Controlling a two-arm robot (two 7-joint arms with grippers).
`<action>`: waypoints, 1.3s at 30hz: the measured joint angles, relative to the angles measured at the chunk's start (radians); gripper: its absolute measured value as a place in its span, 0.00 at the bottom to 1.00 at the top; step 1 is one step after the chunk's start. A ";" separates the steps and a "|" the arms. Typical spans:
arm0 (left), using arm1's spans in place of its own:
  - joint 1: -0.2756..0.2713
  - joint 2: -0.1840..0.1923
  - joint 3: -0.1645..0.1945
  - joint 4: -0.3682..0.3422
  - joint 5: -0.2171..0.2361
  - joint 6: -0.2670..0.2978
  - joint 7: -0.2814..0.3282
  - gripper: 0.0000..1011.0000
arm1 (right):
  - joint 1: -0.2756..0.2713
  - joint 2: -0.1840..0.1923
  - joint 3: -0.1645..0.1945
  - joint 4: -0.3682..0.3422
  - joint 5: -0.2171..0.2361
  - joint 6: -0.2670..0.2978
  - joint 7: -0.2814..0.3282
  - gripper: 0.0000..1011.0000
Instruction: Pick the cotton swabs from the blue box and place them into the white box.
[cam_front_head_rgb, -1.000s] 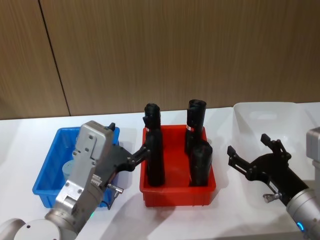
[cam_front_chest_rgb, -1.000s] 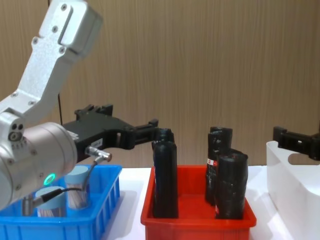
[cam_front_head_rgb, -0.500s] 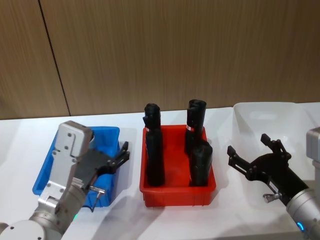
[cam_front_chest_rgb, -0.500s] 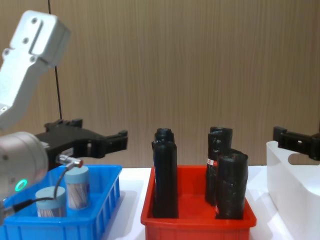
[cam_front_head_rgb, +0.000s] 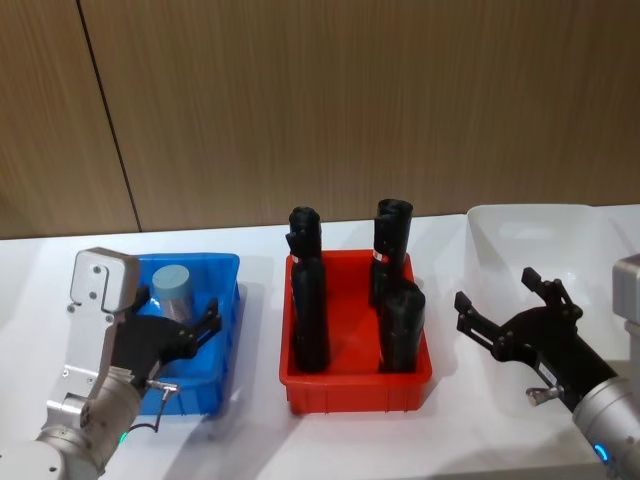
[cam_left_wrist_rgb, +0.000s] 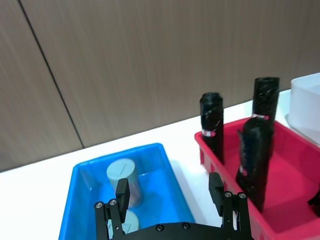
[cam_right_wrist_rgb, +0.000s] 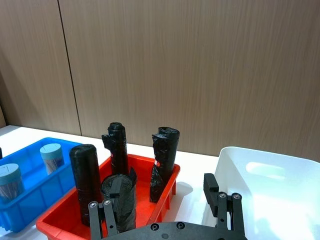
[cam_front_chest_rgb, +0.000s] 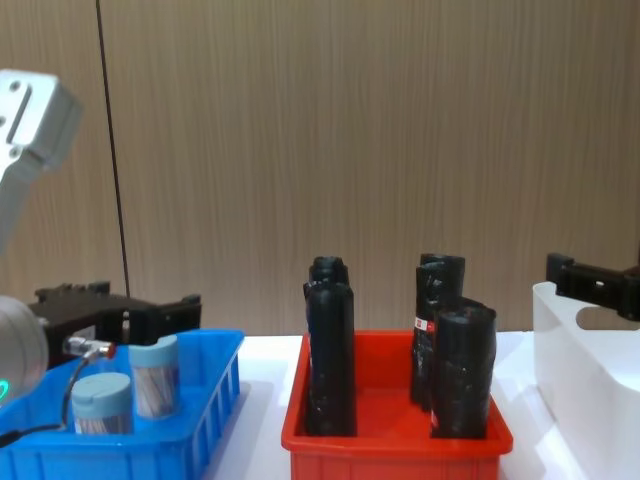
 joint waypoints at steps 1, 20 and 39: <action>-0.002 0.000 -0.003 0.007 -0.010 0.007 0.002 0.99 | 0.000 0.000 0.000 0.000 0.000 0.000 0.000 0.99; -0.044 -0.013 -0.043 0.095 -0.074 0.095 0.020 0.99 | 0.000 0.000 0.000 0.000 0.000 0.000 0.000 0.99; -0.101 -0.027 -0.079 0.186 -0.126 0.169 0.010 0.99 | 0.000 0.000 0.000 0.000 0.000 0.000 0.000 0.99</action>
